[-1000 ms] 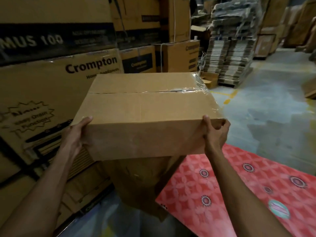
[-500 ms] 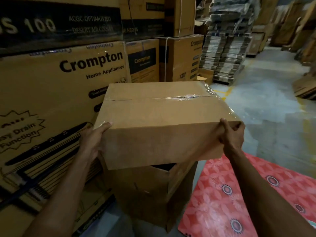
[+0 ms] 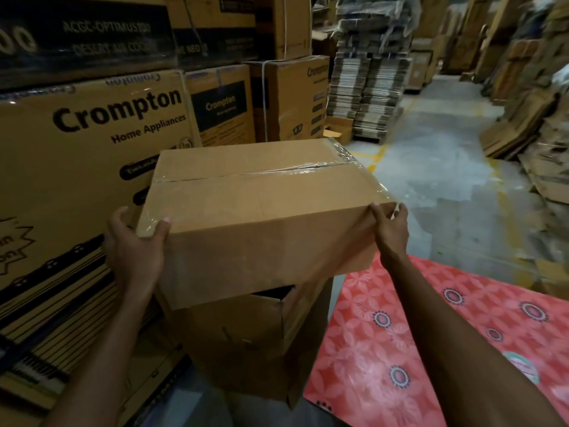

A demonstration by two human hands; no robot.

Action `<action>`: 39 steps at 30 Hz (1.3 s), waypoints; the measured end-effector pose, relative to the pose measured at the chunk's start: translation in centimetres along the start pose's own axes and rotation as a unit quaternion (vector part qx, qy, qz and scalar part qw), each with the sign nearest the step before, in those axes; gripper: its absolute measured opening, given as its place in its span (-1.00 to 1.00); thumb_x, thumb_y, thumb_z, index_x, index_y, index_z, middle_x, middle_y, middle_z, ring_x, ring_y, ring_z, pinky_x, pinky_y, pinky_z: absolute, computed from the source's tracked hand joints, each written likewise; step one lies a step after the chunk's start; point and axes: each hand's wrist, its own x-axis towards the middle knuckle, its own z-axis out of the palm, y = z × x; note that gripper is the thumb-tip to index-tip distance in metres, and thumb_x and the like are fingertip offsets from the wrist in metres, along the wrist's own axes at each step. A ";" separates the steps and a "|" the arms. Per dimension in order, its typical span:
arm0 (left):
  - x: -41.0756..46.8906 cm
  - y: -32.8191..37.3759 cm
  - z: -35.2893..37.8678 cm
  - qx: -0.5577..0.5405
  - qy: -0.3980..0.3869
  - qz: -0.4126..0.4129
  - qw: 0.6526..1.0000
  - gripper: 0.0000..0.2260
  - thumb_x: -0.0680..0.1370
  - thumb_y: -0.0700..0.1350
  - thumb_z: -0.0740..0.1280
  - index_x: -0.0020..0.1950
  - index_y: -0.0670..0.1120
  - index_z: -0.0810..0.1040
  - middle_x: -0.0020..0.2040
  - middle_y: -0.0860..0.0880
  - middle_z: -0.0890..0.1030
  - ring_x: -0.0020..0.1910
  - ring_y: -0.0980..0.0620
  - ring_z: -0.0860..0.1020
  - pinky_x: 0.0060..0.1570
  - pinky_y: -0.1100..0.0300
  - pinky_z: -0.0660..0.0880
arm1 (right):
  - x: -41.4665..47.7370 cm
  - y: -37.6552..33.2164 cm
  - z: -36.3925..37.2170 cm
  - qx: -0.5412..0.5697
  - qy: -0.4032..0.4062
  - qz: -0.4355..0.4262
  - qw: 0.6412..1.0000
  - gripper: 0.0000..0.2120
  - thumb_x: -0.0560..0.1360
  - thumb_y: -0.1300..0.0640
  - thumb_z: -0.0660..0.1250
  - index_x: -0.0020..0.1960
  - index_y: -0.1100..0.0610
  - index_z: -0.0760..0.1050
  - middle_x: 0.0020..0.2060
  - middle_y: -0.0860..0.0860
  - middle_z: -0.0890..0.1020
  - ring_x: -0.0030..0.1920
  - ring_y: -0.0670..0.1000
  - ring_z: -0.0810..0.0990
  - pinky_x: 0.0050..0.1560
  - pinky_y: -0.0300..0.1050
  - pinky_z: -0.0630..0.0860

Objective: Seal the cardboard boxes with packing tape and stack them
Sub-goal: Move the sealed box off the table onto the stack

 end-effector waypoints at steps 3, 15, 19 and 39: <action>-3.1 1.1 0.3 0.034 0.047 0.165 0.985 -0.58 0.54 -0.03 0.44 0.35 -0.03 0.44 0.35 -0.13 0.44 0.34 -0.22 0.38 0.33 -0.23 0.35 | -0.8 -0.1 -1.9 0.010 0.005 -0.004 1.000 -0.36 0.56 -0.14 0.34 0.54 0.05 0.25 0.46 0.11 0.44 0.40 0.19 0.45 0.40 0.10 0.41; -29.0 12.1 13.0 -0.162 -0.387 0.107 0.902 -0.84 0.53 -0.12 0.47 0.10 -0.06 0.63 -0.05 0.02 0.68 -0.15 0.25 0.59 -0.09 0.36 0.48 | -7.2 4.0 -22.1 0.078 0.013 0.011 0.997 -0.86 0.55 0.24 0.33 0.09 0.09 0.54 -0.07 0.12 0.62 -0.14 0.07 0.62 -0.17 0.04 0.59; -39.4 16.5 17.9 -0.195 -0.503 0.136 0.831 -0.83 0.45 0.05 0.45 0.00 0.05 0.62 -0.13 0.05 0.66 -0.12 0.04 0.62 -0.06 0.23 0.50 | -9.7 5.7 -32.9 0.077 0.105 0.018 0.991 -0.90 0.56 0.28 0.33 0.05 0.15 0.54 -0.18 0.10 0.60 -0.28 0.03 0.60 -0.29 -0.07 0.54; -82.2 22.4 15.0 -0.158 -0.892 0.232 0.355 -0.94 0.56 -0.07 0.44 0.01 0.05 0.60 -0.10 0.06 0.66 -0.03 -0.01 0.64 0.00 0.09 0.57 | -38.4 10.6 -66.6 -0.023 0.639 0.096 0.763 -0.93 0.56 0.21 0.34 -0.02 0.08 0.58 -0.21 0.05 0.66 -0.26 0.04 0.68 -0.25 -0.01 0.63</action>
